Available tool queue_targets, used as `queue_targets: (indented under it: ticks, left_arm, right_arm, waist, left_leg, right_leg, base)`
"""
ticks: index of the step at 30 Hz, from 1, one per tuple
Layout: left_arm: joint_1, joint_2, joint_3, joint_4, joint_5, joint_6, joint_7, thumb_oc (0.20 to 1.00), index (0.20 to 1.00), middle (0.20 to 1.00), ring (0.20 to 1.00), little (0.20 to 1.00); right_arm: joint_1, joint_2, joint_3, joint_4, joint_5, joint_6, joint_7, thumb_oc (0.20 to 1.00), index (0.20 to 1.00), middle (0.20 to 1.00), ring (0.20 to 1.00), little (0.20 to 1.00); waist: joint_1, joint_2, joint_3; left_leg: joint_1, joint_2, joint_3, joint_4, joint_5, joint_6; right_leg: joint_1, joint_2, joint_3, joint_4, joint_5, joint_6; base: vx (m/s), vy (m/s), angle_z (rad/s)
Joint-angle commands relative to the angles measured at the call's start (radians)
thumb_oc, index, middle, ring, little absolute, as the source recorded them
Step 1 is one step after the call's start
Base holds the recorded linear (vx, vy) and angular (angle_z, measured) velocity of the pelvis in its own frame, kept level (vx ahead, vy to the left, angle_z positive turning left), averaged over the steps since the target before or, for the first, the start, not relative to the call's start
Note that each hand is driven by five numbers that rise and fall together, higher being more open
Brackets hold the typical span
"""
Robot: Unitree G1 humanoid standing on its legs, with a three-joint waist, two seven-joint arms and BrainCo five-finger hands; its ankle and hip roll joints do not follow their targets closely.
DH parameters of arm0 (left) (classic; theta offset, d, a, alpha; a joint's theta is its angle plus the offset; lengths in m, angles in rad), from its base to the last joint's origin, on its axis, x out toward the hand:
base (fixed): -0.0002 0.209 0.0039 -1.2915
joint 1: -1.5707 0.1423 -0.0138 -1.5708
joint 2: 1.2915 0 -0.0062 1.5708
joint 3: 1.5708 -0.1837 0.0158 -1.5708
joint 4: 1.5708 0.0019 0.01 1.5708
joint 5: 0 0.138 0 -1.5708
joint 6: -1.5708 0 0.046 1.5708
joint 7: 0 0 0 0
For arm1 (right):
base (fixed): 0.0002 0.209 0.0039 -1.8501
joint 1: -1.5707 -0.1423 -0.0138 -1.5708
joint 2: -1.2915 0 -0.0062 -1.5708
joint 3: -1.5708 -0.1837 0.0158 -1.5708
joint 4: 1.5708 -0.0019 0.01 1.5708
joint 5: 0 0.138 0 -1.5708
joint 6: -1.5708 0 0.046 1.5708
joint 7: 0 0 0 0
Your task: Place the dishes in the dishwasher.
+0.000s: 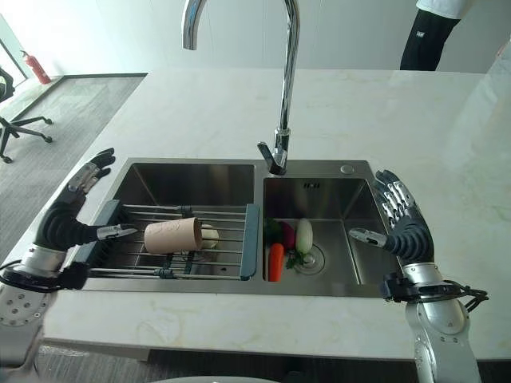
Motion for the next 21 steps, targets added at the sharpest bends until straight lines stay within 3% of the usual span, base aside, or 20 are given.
queue_targets:
  ticks: [1, 3, 6, 11, 13, 14, 16, 17, 21]
  left_arm:
    - [-0.036, 0.018, 0.051, -0.005, 0.277, -0.019, 0.177, 1.000, 1.000, 1.000, 1.000, 1.000]
    - [-0.047, 0.054, 0.061, 0.000, 0.313, 0.016, 0.217, 1.000, 1.000, 1.000, 1.000, 1.000]
    - [-0.081, 0.082, 0.059, 0.024, 0.403, 0.001, 0.252, 1.000, 1.000, 1.000, 1.000, 1.000]
    - [-0.136, 0.132, 0.010, 0.072, 0.385, 0.055, 0.188, 1.000, 1.000, 1.000, 1.000, 1.000]
    - [-0.159, 0.127, -0.014, 0.090, 0.397, 0.068, 0.148, 1.000, 1.000, 1.000, 1.000, 1.000]
    - [-0.182, 0.130, -0.050, 0.112, 0.401, 0.131, 0.091, 1.000, 1.000, 1.000, 1.000, 1.000]
    - [-0.210, 0.139, -0.087, 0.138, 0.406, 0.160, 0.052, 1.000, 1.000, 1.000, 1.000, 1.000]
    - [-0.241, 0.149, -0.127, 0.159, 0.370, 0.179, -0.043, 1.000, 1.000, 1.000, 1.000, 1.000]
    - [-0.293, 0.201, -0.188, 0.232, 0.327, 0.217, -0.108, 1.000, 1.000, 1.000, 1.000, 1.000]
  right_arm:
    - [-0.080, -0.009, -0.038, -0.034, 0.017, -0.015, -0.003, 1.000, 1.000, 1.000, 1.000, 1.000]
    - [-0.088, -0.026, -0.044, -0.035, 0.030, -0.004, -0.003, 1.000, 1.000, 1.000, 1.000, 1.000]
    - [-0.107, -0.033, -0.038, -0.020, 0.029, -0.007, -0.005, 1.000, 1.000, 1.000, 1.000, 1.000]
    - [-0.131, -0.047, -0.020, -0.009, 0.030, 0.001, 0.007, 1.000, 1.000, 1.000, 1.000, 1.000]
    - [-0.140, -0.038, -0.007, -0.002, 0.013, -0.003, 0.010, 1.000, 1.000, 1.000, 1.000, 1.000]
    - [-0.152, -0.042, 0.009, 0.000, 0.010, 0.001, 0.009, 1.000, 1.000, 1.000, 1.000, 1.000]
    - [-0.166, -0.049, 0.019, 0.009, 0.006, 0.002, 0.011, 1.000, 1.000, 1.000, 1.000, 1.000]
    - [-0.179, -0.061, 0.029, 0.016, 0.001, 0.005, 0.022, 1.000, 1.000, 1.000, 1.000, 1.000]
    - [-0.189, -0.096, 0.038, 0.031, 0.010, 0.000, 0.047, 1.000, 1.000, 1.000, 1.000, 1.000]
  waist:
    - [-0.013, -0.017, 0.000]
    - [-0.016, -0.019, -0.002]
    - [-0.022, -0.018, -0.009]
    - [-0.042, -0.009, -0.016]
    - [-0.046, -0.007, -0.017]
    - [-0.054, -0.006, -0.019]
    - [-0.059, -0.004, -0.019]
    - [-0.065, -0.001, -0.020]
    - [-0.081, 0.005, -0.020]
  left_leg:
    - [0.008, 0.020, -0.007, -0.002, -0.088, -0.011]
    - [0.010, 0.019, -0.003, -0.002, -0.088, -0.012]
    - [0.011, 0.019, 0.001, -0.002, -0.088, -0.014]
    - [0.016, 0.018, 0.016, -0.002, -0.087, -0.015]
    - [0.020, 0.018, 0.020, -0.002, -0.088, -0.014]
    - [0.023, 0.018, 0.022, -0.002, -0.088, -0.013]
    - [0.025, 0.018, 0.023, -0.002, -0.088, -0.013]
    - [0.027, 0.019, 0.023, -0.002, -0.089, -0.012]
    - [0.034, 0.023, 0.035, -0.002, -0.088, -0.012]
  right_leg:
    - [0.093, -0.070, -0.014, 0.002, -0.145, 0.102]
    - [0.093, -0.069, -0.016, 0.002, -0.145, 0.103]
    - [0.094, -0.067, -0.015, 0.002, -0.146, 0.103]
    - [0.093, -0.067, -0.010, 0.002, -0.144, 0.106]
    - [0.095, -0.067, -0.005, 0.002, -0.145, 0.107]
    - [0.095, -0.066, 0.002, 0.002, -0.144, 0.108]
    - [0.095, -0.065, 0.010, 0.002, -0.144, 0.109]
    - [0.096, -0.064, 0.016, 0.002, -0.145, 0.110]
    - [0.096, -0.060, 0.034, 0.002, -0.146, 0.113]
  base:
    - [-0.05, 0.020, 0.00]
    - [-0.04, 0.009, 0.01]
    - [-0.02, -0.001, 0.00]
    - [0.00, 0.005, -0.02]
    - [0.01, 0.008, -0.09]
    - [0.01, 0.009, -0.11]
    - [0.01, 0.012, -0.11]
    - [0.01, 0.012, -0.13]
    - [0.03, 0.015, -0.08]
